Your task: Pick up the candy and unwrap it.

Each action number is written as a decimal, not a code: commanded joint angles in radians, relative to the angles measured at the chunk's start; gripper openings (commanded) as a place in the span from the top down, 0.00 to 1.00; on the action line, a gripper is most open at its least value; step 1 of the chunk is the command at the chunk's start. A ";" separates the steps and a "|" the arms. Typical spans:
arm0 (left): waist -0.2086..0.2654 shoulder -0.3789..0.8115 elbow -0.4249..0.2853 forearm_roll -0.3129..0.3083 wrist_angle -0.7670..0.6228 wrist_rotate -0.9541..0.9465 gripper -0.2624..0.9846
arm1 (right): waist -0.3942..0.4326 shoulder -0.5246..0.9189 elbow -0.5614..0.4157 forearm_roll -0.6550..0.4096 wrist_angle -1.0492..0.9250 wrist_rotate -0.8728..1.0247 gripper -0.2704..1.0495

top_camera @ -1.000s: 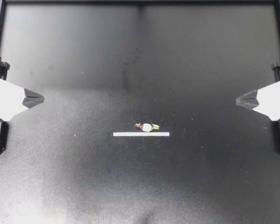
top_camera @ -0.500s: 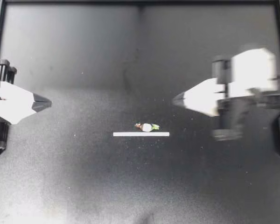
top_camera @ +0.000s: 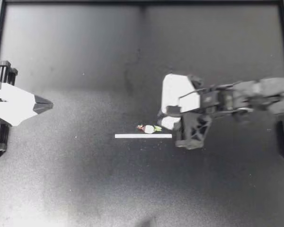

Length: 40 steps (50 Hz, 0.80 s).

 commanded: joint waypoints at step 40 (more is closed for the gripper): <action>-0.002 0.006 -0.005 -0.002 -0.009 -0.002 0.88 | -0.011 0.193 -0.058 -0.002 0.003 0.003 0.44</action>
